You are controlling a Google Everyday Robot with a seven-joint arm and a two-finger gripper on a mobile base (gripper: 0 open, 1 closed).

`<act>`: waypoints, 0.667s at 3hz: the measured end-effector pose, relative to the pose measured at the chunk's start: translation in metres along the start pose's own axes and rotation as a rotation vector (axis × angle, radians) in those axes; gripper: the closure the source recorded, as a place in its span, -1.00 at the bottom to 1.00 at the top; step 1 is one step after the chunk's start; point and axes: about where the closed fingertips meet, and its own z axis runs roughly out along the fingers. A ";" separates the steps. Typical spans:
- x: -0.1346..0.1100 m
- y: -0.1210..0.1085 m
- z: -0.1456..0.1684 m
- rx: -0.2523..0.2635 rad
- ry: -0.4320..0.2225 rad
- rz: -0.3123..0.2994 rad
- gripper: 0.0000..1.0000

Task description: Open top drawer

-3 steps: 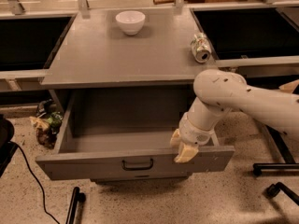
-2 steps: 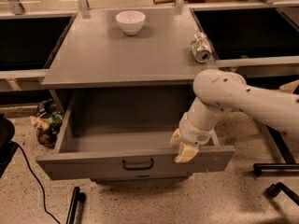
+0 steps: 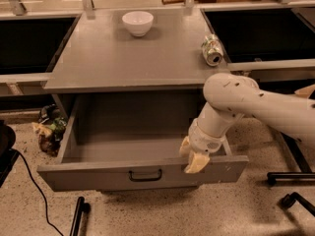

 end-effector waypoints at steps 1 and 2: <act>0.000 0.000 0.000 0.000 0.000 0.000 -0.78; 0.000 0.000 0.000 0.000 0.000 0.000 -1.00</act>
Offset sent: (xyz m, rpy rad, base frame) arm 0.0000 0.0000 0.0000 0.0000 0.0000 0.0000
